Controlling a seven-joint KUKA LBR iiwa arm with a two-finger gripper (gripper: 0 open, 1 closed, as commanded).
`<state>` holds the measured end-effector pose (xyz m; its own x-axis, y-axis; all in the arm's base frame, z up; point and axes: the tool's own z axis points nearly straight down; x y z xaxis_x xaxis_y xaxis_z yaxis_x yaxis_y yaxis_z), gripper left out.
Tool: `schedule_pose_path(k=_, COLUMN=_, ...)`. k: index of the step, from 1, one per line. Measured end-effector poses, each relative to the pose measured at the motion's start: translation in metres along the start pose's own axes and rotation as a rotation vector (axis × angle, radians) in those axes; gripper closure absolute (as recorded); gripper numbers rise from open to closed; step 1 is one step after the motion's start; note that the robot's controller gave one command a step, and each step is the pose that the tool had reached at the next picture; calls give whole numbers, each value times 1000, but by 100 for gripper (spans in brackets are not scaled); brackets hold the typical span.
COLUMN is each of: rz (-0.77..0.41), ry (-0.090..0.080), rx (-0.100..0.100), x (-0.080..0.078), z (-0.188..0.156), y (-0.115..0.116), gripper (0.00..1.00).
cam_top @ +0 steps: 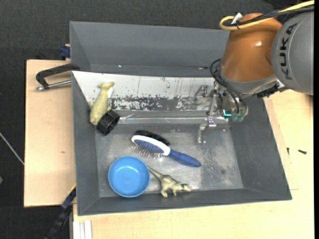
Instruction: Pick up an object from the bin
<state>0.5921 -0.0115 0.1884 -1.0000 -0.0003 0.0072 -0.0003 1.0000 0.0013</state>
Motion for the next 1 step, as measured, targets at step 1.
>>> schedule_pose_path(k=1, rz=28, ry=-6, rx=1, x=0, z=118, y=105, gripper=0)
